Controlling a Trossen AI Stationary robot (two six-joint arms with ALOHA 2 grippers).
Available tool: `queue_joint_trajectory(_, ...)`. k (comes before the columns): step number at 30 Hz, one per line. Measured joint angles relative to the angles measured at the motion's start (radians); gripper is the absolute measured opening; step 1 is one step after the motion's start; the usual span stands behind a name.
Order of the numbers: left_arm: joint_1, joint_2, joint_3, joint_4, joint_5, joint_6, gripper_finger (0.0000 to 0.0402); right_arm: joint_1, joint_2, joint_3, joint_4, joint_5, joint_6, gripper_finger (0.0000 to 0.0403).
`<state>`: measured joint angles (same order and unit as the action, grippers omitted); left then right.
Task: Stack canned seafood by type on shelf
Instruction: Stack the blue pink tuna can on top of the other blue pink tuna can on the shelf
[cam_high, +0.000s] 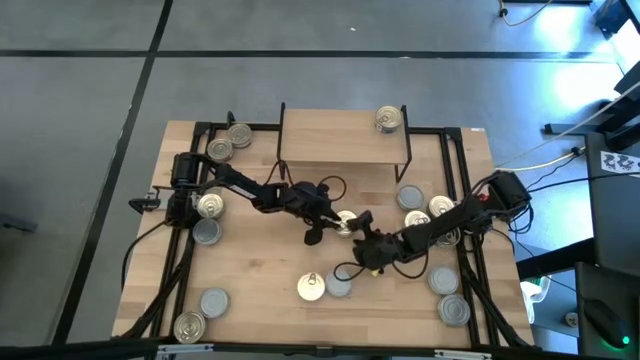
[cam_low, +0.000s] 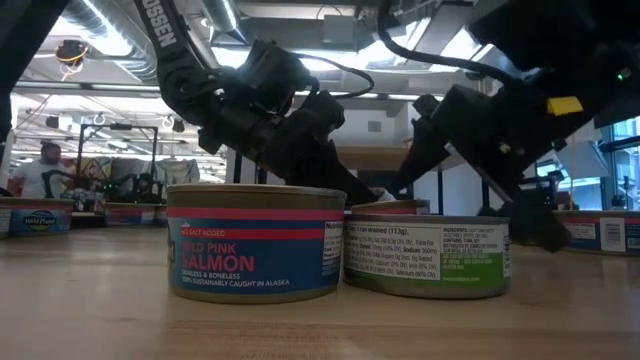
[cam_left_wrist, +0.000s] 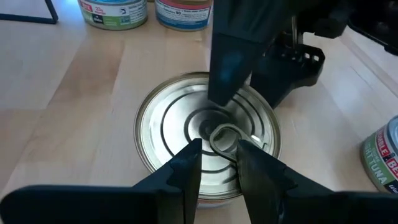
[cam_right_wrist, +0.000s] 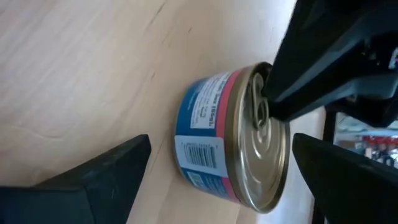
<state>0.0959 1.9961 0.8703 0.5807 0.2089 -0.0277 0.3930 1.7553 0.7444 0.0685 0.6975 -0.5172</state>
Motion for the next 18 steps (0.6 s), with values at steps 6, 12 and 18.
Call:
queue_joint_trajectory(6, 0.000, 0.000, 0.000, -0.001, 0.000, -0.001, 0.0100, -0.029, 0.009, 0.002, 0.000, 0.005, -0.017, 0.0397)
queue_joint_trajectory(12, 0.000, 0.000, 0.000, -0.001, 0.000, -0.002, 0.0100, -0.073, 0.010, 0.002, -0.003, -0.037, -0.045, 0.0397)
queue_joint_trajectory(18, 0.000, 0.000, -0.001, -0.002, -0.002, -0.003, 0.0100, -0.113, 0.026, 0.001, 0.010, -0.046, -0.069, 0.0397)
